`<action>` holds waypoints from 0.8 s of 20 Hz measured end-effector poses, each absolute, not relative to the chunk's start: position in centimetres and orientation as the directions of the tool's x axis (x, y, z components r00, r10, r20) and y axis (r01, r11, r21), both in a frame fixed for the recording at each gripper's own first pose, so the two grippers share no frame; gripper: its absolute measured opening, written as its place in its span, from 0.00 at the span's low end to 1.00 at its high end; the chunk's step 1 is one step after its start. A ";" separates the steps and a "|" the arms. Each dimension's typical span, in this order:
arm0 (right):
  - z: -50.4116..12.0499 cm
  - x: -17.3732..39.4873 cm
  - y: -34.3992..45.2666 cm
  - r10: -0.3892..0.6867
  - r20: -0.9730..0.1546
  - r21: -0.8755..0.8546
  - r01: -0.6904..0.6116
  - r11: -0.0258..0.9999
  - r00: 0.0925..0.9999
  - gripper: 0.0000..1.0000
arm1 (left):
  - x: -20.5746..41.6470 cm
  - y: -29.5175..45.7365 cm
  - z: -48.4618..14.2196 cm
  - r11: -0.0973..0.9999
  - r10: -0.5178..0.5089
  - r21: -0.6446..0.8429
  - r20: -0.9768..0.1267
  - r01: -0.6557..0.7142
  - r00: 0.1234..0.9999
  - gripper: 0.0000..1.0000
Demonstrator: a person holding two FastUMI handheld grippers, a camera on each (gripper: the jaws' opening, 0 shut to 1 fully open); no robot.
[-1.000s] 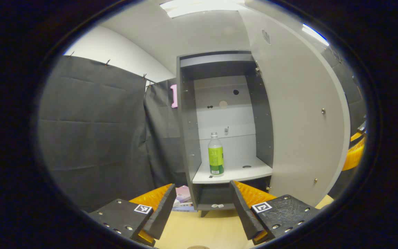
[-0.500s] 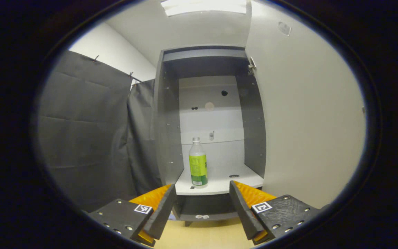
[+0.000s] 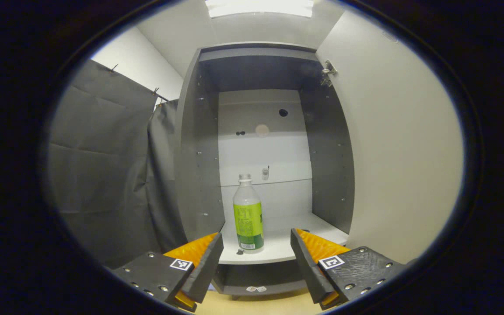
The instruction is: Open the cabinet door with the right hand, grasp the bottle in the cabinet with the left hand and place it on the coaster, then close the cabinet door with the right hand.
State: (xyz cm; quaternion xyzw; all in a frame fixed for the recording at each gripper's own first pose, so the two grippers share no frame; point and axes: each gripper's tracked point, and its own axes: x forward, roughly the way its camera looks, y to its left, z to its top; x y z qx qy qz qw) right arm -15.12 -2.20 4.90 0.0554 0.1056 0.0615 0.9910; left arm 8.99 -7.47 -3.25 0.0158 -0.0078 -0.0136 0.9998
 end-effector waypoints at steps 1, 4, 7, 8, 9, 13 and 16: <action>4.7 -15.6 -2.0 0.132 -0.207 0.143 -0.103 0.984 0.969 0.12 | 9.6 -7.5 -3.2 0.999 -0.032 0.030 0.020 0.032 0.999 0.89; 4.7 -15.8 -2.2 0.085 -0.200 0.129 -0.060 0.990 0.976 0.11 | 12.1 -7.6 -3.1 0.998 -0.049 0.036 0.045 0.047 0.998 0.89; 5.7 -15.5 -3.9 0.004 -0.138 0.060 0.004 0.998 0.990 0.12 | 13.7 -7.6 -3.1 0.997 -0.052 0.062 0.058 0.048 0.997 0.89; 5.8 -15.0 -4.8 -0.025 -0.110 0.028 0.028 0.999 0.994 0.22 | 14.1 -7.8 -2.9 0.997 -0.059 0.060 0.070 0.055 0.996 0.89; 6.3 -15.1 -5.6 -0.045 -0.083 -0.001 0.045 0.999 0.996 0.41 | 14.4 -8.2 -2.8 0.996 -0.072 0.056 0.076 0.067 0.995 0.88; 8.0 -16.0 -9.2 -0.245 0.002 -0.025 0.245 0.969 0.970 0.91 | 15.6 -7.4 -2.8 0.998 -0.048 0.044 0.102 0.043 0.994 0.88; 8.8 -16.8 -10.7 -0.344 0.034 0.048 0.342 0.939 0.939 0.96 | 16.8 -7.3 -3.5 0.998 -0.055 0.038 0.099 0.051 0.994 0.88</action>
